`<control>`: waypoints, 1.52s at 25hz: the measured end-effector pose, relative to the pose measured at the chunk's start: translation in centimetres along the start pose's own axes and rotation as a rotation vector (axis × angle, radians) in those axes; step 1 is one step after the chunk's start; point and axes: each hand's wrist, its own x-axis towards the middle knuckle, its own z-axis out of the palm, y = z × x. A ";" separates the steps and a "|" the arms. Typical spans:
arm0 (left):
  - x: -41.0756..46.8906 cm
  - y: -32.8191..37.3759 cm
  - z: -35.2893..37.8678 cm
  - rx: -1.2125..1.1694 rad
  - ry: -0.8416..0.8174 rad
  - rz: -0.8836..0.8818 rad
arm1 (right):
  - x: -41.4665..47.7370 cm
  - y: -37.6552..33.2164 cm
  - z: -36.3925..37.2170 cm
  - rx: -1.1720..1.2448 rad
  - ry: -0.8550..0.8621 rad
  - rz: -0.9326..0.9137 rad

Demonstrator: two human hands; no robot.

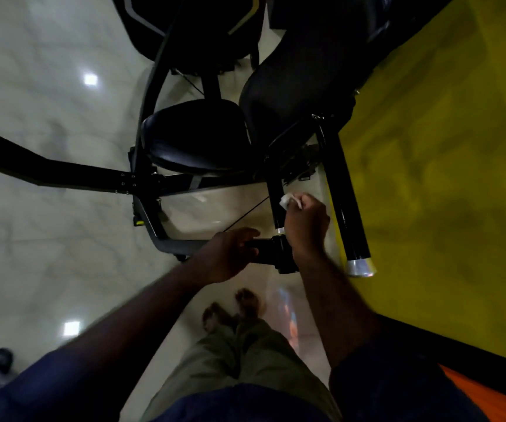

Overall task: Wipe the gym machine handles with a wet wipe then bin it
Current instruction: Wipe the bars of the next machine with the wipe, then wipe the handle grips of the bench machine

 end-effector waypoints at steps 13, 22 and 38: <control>-0.2 1.4 1.6 -0.142 0.070 -0.093 | -2.8 3.5 0.3 0.042 -0.034 -0.431; -8.3 0.9 -6.9 -0.321 0.470 -0.104 | -8.2 -5.4 2.0 0.128 -0.168 -0.665; -54.7 -26.5 -15.2 -0.579 1.628 -0.699 | -50.0 -32.5 27.7 0.029 -1.768 -0.767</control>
